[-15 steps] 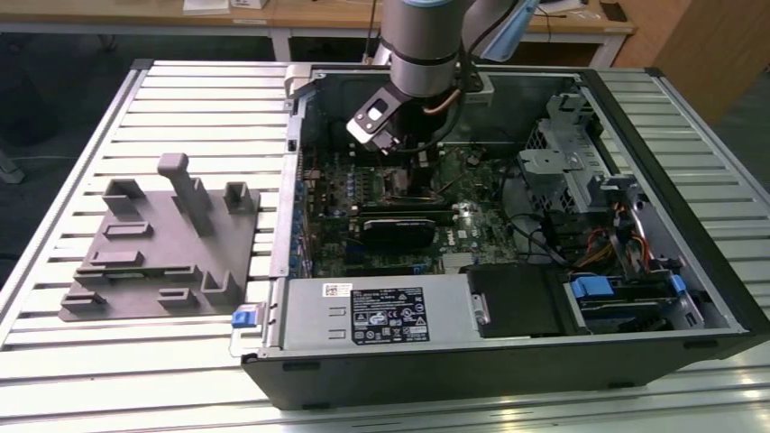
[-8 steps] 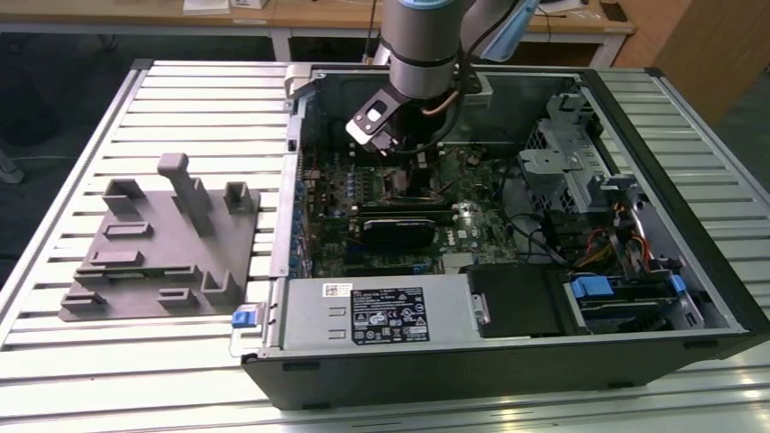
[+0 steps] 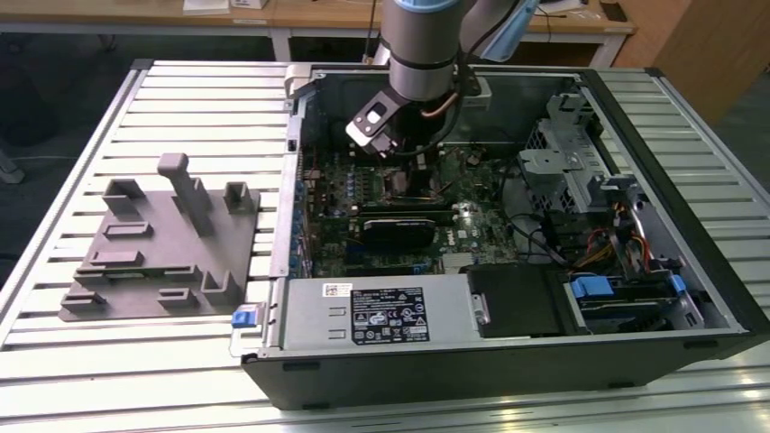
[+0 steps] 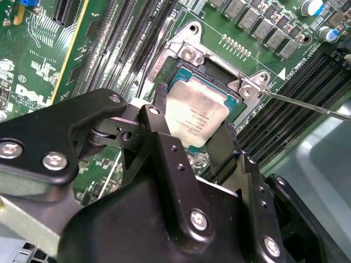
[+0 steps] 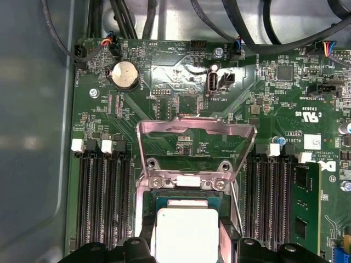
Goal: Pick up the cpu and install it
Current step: 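Place the cpu into insertion slot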
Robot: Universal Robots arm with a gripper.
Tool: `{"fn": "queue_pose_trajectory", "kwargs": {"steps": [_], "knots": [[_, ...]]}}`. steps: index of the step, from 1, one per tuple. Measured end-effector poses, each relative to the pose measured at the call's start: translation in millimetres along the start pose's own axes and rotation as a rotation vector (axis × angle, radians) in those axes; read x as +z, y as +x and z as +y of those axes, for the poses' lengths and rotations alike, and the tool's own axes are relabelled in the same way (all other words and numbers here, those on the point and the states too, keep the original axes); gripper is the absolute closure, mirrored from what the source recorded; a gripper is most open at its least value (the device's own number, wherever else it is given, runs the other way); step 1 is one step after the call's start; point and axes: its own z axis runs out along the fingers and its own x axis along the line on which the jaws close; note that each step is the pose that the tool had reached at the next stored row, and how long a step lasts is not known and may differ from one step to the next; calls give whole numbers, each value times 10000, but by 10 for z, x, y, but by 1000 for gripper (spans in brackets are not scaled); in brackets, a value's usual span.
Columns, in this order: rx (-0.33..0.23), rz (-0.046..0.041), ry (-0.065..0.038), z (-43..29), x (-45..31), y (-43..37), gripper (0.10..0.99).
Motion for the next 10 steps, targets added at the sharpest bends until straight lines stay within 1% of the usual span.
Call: {"fn": "queue_pose_trajectory", "kwargs": {"steps": [7,10], "knots": [[26,-6,3,-2,36,0,545],[32,-5,3,-2,40,0,545]]}}
